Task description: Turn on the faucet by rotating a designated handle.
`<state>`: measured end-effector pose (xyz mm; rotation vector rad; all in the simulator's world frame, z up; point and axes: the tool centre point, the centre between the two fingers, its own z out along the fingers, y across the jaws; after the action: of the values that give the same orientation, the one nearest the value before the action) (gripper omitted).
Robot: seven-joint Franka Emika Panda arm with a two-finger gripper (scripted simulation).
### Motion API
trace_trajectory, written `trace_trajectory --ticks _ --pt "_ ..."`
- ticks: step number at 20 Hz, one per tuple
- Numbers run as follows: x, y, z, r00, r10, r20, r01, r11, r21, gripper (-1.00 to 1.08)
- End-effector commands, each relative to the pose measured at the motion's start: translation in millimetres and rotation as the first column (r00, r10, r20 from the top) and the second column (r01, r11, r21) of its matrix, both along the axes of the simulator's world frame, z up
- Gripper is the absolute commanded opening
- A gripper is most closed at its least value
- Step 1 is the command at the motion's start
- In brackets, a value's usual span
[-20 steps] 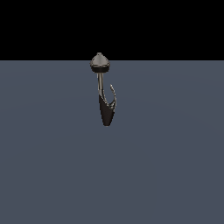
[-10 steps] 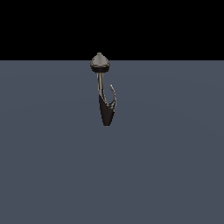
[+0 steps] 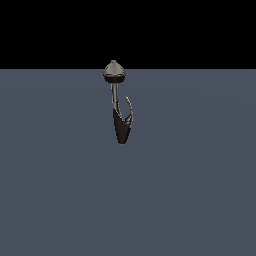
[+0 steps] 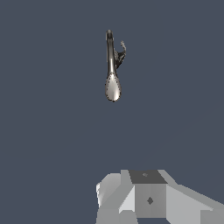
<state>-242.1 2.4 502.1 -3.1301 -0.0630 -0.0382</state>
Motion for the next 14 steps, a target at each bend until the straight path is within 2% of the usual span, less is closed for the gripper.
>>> trace_trajectory --ticks 1,8,14 --pt "5.6 1.5 -1.3 1.000 -0.016 -0.007 0.016 1.000 0.011 -1.00" --pt "33.6 7.8 -8.6 0.994 -0.098 -0.042 0.101 0.993 0.064 -1.00" --pt "71.6 14.7 -22.2 0.973 -0.208 -0.100 0.220 0.967 0.126 -1.00"
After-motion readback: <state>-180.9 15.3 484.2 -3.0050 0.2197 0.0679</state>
